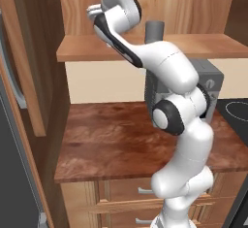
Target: There is a bowl on the dining counter. Grab a lemon wedge from the fridge and place it in the bowl. Then get the liquor bottle and glass cup from the cabinet and place them next to the bowl.
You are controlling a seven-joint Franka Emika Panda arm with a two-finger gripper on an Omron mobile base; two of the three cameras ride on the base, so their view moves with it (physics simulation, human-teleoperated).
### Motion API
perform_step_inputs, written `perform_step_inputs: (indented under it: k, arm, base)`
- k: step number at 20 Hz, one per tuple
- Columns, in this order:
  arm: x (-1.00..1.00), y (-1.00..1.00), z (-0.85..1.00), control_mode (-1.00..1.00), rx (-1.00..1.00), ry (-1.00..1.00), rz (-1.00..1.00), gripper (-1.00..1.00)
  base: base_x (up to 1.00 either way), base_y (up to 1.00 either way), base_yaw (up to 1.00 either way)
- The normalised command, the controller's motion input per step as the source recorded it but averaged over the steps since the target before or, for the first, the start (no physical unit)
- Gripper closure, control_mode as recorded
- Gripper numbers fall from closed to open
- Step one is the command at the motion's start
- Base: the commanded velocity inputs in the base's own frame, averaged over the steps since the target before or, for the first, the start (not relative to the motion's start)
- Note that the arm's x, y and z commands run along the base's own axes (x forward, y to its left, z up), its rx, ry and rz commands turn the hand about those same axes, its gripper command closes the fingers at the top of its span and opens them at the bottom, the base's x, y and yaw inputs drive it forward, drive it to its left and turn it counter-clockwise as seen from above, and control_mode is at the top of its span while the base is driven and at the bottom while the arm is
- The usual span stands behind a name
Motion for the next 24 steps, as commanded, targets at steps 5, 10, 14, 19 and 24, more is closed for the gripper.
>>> perform_step_inputs:
  k: [5, 10, 14, 19, 24]
  arm:
    - [-0.98, 0.0, 0.0, -1.0, 0.0, -0.15, 0.0, 1.0]
    - [-1.0, -0.09, 0.0, -1.0, 0.0, -0.2, 0.0, 1.0]
    - [-1.0, -0.43, 0.0, -1.0, 0.01, -0.14, 0.0, 1.0]
    - [-1.0, -0.76, 0.0, -1.0, 0.05, -0.08, 0.03, 1.0]
    - [-1.0, -0.88, 0.0, -1.0, 0.04, -0.05, 0.06, 1.0]
  base:
    - [0.0, 0.0, 0.0]
    - [0.0, 0.0, 0.0]
    - [0.0, 0.0, 0.0]
    - [0.0, 0.0, 0.0]
    - [0.0, 0.0, 0.0]
